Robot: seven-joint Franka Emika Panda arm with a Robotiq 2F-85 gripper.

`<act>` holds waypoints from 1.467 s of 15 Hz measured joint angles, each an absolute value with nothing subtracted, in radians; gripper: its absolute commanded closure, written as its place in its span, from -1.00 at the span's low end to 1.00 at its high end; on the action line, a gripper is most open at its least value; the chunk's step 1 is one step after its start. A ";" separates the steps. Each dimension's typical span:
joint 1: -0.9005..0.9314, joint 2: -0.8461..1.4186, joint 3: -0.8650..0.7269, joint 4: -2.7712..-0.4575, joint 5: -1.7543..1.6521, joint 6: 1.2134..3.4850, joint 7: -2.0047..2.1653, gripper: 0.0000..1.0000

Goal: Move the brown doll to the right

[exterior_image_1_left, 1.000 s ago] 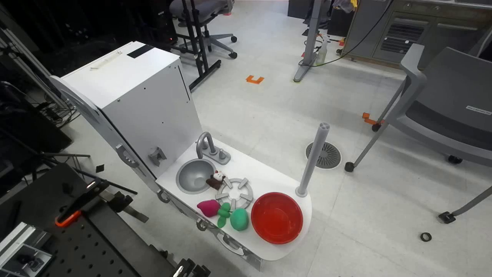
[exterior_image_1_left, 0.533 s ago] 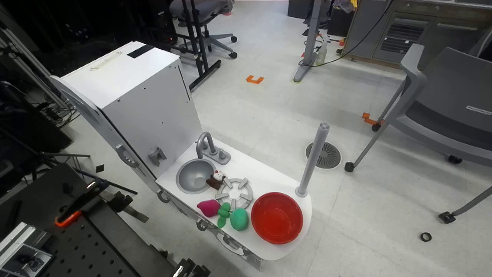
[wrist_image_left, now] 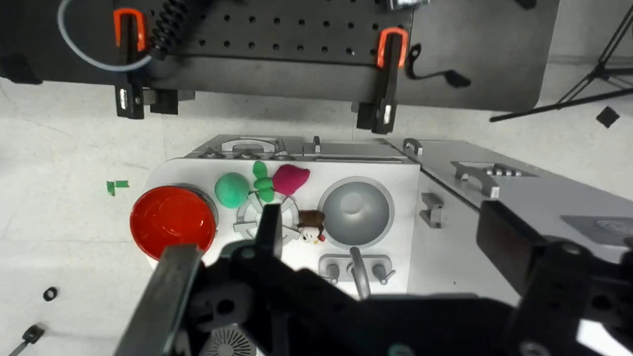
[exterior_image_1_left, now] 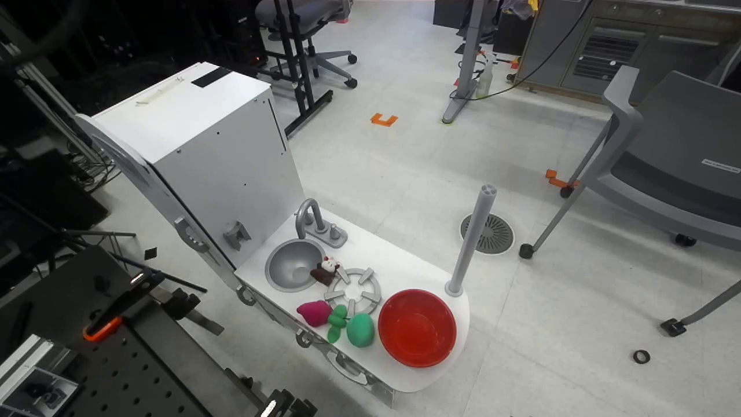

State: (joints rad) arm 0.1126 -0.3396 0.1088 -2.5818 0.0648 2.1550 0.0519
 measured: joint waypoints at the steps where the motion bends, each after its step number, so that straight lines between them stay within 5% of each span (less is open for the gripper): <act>1: 0.099 -0.275 0.108 -2.565 0.064 2.212 0.070 -1.00; 10: 0.068 0.340 0.059 -2.325 0.012 2.534 0.314 -1.00; 22: 0.179 1.138 -0.031 -1.726 0.012 2.801 0.380 -1.00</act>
State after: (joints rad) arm 0.1795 1.1378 -0.0306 -1.7256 0.0118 2.8008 0.3804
